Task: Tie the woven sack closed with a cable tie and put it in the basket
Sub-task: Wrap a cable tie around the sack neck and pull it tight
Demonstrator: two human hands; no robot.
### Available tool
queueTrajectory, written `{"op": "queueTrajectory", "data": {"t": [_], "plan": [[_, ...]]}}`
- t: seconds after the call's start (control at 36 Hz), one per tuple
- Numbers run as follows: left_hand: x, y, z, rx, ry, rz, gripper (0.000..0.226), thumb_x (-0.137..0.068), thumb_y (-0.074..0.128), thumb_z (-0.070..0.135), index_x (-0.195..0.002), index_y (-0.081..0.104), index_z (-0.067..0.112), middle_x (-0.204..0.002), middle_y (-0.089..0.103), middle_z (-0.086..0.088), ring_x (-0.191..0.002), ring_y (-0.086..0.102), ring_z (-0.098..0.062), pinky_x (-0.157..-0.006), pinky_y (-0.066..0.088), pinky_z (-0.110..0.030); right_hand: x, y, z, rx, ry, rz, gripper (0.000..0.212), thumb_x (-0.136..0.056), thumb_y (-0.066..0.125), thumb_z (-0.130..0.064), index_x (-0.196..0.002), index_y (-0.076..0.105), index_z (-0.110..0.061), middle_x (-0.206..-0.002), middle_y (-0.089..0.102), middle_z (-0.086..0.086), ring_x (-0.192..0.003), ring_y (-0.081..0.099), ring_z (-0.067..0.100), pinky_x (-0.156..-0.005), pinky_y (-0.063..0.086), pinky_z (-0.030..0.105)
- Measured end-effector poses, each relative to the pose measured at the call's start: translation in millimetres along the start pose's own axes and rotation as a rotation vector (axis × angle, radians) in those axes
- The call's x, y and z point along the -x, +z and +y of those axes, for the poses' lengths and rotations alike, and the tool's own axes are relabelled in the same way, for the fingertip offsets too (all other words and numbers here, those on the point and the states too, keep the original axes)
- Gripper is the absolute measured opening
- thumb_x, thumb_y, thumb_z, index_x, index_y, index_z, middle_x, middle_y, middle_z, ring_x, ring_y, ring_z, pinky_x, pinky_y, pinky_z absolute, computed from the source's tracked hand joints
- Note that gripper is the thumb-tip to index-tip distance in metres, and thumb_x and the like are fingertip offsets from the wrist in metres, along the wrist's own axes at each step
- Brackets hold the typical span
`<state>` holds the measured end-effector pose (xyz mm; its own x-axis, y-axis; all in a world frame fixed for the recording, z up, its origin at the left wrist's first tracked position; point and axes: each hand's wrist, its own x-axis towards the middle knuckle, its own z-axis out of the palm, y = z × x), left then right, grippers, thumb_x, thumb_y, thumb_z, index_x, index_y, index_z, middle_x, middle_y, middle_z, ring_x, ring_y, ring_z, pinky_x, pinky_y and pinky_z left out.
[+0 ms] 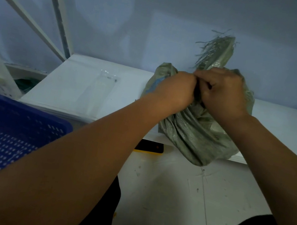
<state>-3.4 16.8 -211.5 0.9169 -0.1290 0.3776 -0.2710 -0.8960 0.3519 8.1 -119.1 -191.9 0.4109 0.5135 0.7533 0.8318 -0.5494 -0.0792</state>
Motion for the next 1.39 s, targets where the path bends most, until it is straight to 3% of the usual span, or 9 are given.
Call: {"op": "queueTrajectory", "data": {"t": [0.08, 0.22, 0.44, 0.61, 0.83, 0.97, 1.06, 1.22, 1.39], "plan": [[0, -2, 0, 0.074, -0.048, -0.027, 0.024, -0.093, 0.044, 0.001, -0.072, 0.055, 0.007, -0.064, 0.04, 0.005, -0.062, 0.042, -0.011, -0.063, 0.03, -0.022, -2, 0, 1, -0.007, 0.014, 0.006, 0.019, -0.086, 0.066, 0.007, -0.096, 0.08, -0.002, -0.083, 0.077, 0.016, -0.076, 0.072, 0.03, -0.077, 0.042, 0.017], [-2, -4, 2, 0.281, -0.225, 0.019, 0.036, -0.091, 0.043, 0.001, -0.059, 0.041, 0.017, -0.062, 0.044, 0.003, -0.061, 0.045, -0.011, -0.058, 0.036, -0.023, -4, 5, 1, -0.005, 0.002, -0.014, 0.021, -0.094, 0.063, -0.004, -0.108, 0.077, -0.003, -0.094, 0.076, 0.017, -0.085, 0.072, 0.032, -0.078, 0.058, 0.042], [-1, -7, 7, 0.291, -0.23, 0.065, 0.023, -0.095, 0.04, 0.005, -0.077, 0.052, 0.009, -0.062, 0.044, 0.005, -0.057, 0.041, -0.004, -0.065, 0.034, -0.021, -3, 9, 5, -0.023, 0.06, -0.012, 0.027, -0.093, 0.06, 0.001, -0.116, 0.074, 0.0, -0.1, 0.075, 0.02, -0.089, 0.072, 0.035, -0.083, 0.059, 0.043], [2, -15, 16, 0.695, -0.365, 0.096, 0.038, -0.098, 0.039, 0.017, -0.06, 0.045, 0.014, -0.061, 0.049, 0.0, -0.055, 0.045, -0.011, -0.054, 0.034, -0.025, -2, 6, 5, -0.029, 0.106, -0.036, 0.039, -0.085, 0.053, 0.009, -0.115, 0.075, -0.003, -0.102, 0.076, 0.019, -0.091, 0.072, 0.034, -0.083, 0.059, 0.046], [4, -19, 15, 0.847, -0.386, 0.213, 0.034, -0.1, 0.04, 0.032, -0.099, 0.071, 0.016, -0.097, 0.072, -0.001, -0.092, 0.066, -0.014, -0.087, 0.052, -0.033, -5, 6, -2, -0.068, 0.196, 0.052, 0.036, -0.093, 0.052, 0.002, -0.123, 0.071, -0.006, -0.095, 0.077, 0.013, -0.078, 0.07, 0.027, -0.073, 0.046, 0.024], [4, -19, 15, 0.811, -0.383, 0.229, 0.036, -0.101, 0.039, 0.03, -0.096, 0.07, 0.013, -0.095, 0.071, -0.004, -0.094, 0.065, -0.018, -0.09, 0.051, -0.04, -3, 7, 0, -0.029, 0.163, -0.046, 0.044, -0.091, 0.048, -0.001, -0.13, 0.065, -0.012, -0.103, 0.077, 0.012, -0.086, 0.07, 0.033, -0.076, 0.057, 0.044], [3, -18, 14, 0.755, -0.375, 0.255, 0.036, -0.102, 0.037, 0.026, -0.089, 0.066, 0.009, -0.089, 0.069, -0.005, -0.089, 0.064, -0.02, -0.082, 0.049, -0.037, -1, 9, 1, -0.039, 0.167, -0.018, 0.043, -0.091, 0.047, -0.003, -0.13, 0.063, -0.01, -0.11, 0.074, 0.013, -0.094, 0.07, 0.031, -0.079, 0.057, 0.041], [-3, -12, 7, 0.693, -0.389, 0.297, 0.034, -0.102, 0.036, 0.022, -0.073, 0.05, 0.012, -0.071, 0.055, -0.002, -0.068, 0.051, -0.014, -0.064, 0.038, -0.029, -4, 8, 3, 0.152, 0.299, -0.019, 0.011, -0.091, 0.049, -0.011, -0.089, 0.059, -0.008, -0.078, 0.06, 0.008, -0.067, 0.052, 0.024, -0.056, 0.036, 0.034], [-2, -12, 7, 0.69, -0.372, 0.268, 0.034, -0.101, 0.037, 0.018, -0.069, 0.047, 0.014, -0.067, 0.051, 0.002, -0.062, 0.046, -0.009, -0.058, 0.035, -0.027, -1, 10, 9, 0.176, 0.674, -0.319, 0.06, -0.098, 0.031, -0.051, -0.061, 0.056, -0.012, -0.066, 0.058, 0.009, -0.066, 0.057, 0.029, -0.062, 0.041, 0.035]]}}
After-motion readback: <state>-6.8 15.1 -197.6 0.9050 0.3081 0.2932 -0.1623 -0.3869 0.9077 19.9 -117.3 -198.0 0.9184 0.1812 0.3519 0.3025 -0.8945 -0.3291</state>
